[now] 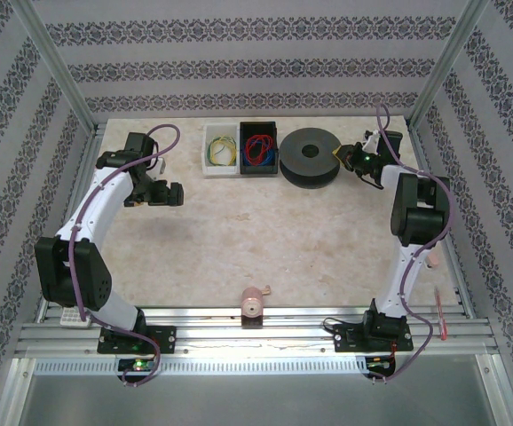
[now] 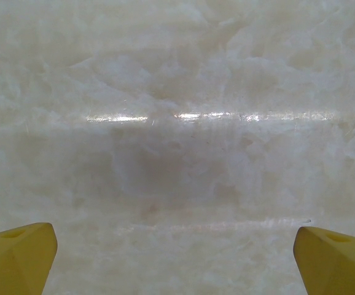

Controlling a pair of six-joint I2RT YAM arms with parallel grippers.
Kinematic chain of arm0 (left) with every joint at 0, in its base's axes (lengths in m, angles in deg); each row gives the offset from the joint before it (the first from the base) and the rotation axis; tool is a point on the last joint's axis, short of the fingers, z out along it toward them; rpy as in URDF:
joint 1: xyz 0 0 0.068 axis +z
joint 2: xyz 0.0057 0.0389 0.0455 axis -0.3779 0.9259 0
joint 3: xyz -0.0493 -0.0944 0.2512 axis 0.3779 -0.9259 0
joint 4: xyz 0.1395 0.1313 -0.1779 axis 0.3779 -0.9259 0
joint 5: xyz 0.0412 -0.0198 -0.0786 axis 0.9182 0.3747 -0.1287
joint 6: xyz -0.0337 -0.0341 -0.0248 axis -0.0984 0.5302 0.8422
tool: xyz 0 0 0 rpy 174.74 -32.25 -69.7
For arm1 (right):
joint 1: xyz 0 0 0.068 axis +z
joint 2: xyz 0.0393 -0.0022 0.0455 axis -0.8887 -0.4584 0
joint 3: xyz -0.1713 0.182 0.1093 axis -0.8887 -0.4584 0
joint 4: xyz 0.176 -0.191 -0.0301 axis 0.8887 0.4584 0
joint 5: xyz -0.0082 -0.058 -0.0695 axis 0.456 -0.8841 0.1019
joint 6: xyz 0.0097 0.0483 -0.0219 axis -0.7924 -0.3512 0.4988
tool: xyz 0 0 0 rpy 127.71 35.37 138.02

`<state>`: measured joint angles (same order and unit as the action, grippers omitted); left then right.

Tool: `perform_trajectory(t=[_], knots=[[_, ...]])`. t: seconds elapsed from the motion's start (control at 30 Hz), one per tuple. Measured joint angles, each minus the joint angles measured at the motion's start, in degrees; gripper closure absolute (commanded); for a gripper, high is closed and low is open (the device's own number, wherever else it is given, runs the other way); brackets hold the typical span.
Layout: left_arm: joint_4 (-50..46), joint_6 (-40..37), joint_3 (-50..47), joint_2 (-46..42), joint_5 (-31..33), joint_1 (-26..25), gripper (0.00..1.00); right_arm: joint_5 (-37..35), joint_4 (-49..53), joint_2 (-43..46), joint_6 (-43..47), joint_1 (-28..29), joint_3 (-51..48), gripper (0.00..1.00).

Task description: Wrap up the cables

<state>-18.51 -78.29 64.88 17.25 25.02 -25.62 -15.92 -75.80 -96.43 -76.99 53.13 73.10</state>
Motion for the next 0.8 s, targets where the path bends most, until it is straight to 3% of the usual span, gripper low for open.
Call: perform_trajectory(t=[0.3, 0.8], knots=[[0.00, -0.37, 0.00, 0.00, -0.02, 0.00, 0.01, 0.00, 0.04, 5.11, 0.61, -0.46, -4.52, 1.00], [0.04, -1.01, -0.57, -0.44, -0.02, 0.00, 0.01, 0.50, 5.68, 27.78, 5.62, -1.60, -19.15, 1.00]])
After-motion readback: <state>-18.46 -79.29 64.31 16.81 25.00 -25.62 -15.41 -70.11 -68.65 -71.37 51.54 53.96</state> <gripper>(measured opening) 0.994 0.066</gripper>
